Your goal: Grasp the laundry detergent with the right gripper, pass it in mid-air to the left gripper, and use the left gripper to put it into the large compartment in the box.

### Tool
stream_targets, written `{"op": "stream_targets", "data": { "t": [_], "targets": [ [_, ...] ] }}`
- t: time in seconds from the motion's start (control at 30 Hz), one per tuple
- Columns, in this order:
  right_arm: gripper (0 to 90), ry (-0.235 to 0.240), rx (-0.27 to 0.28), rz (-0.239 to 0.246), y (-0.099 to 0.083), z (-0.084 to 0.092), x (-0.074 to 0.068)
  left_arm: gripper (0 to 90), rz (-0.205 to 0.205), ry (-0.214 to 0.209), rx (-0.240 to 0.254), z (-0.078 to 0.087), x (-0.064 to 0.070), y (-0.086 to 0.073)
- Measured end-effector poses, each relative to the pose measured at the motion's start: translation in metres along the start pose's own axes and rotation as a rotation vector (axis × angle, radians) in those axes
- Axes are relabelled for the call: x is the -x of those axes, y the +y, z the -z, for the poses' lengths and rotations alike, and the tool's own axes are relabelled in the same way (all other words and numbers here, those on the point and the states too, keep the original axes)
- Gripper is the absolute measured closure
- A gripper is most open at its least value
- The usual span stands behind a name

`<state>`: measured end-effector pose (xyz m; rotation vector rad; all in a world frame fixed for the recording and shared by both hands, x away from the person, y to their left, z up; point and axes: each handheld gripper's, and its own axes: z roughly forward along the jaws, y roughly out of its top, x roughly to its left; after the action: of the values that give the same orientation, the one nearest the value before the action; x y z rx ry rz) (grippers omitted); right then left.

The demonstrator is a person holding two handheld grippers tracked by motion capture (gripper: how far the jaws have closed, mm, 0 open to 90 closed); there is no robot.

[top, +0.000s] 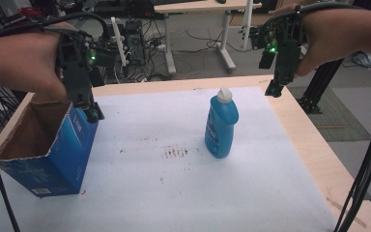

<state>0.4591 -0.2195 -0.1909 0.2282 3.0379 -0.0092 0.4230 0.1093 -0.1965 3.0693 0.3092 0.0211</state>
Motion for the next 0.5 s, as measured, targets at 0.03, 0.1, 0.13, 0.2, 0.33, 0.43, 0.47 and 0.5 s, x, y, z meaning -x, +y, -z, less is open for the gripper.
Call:
{"op": "stream_targets", "data": {
  "t": [0.03,0.1,0.13,0.2,0.33,0.43,0.47,0.5],
  "targets": [
    [11.8,0.003,0.004,0.003,-0.0004,0.0006,-0.0016,1.7,0.002,-0.004,-0.001,-0.0007,-0.0001,0.0],
    [11.8,-0.001,0.001,0.006,-0.0013,0.0003,-0.0025,1.7,0.0,-0.003,-0.003,-0.001,-0.0004,0.0007],
    [11.8,-0.001,-0.002,-0.003,-0.0017,0.0006,-0.0034,1.7,-0.002,0.0,-0.004,-0.0013,-0.0003,0.0013],
    [11.8,0.0,0.005,-0.004,-0.003,0.0006,-0.0038,1.7,-0.003,-0.001,0.0,-0.0015,0.0,0.0016],
    [11.8,-0.003,0.0,-0.011,-0.0029,-0.0008,-0.0055,1.7,-0.01,-0.004,0.004,-0.0018,0.0012,0.0022],
    [11.8,-0.005,0.007,-0.029,-0.0022,-0.0012,-0.0066,1.7,-0.008,0.004,0.01,-0.0007,0.0014,0.0],
    [11.8,-0.005,0.007,-0.029,-0.0022,-0.0012,-0.0066,1.7,-0.008,0.004,0.01,-0.0007,0.0014,0.0],
    [11.8,-0.011,0.018,-0.028,-0.002,-0.0022,-0.0089,1.7,-0.009,0.002,0.01,-0.001,0.0005,-0.0008]
  ]
}}
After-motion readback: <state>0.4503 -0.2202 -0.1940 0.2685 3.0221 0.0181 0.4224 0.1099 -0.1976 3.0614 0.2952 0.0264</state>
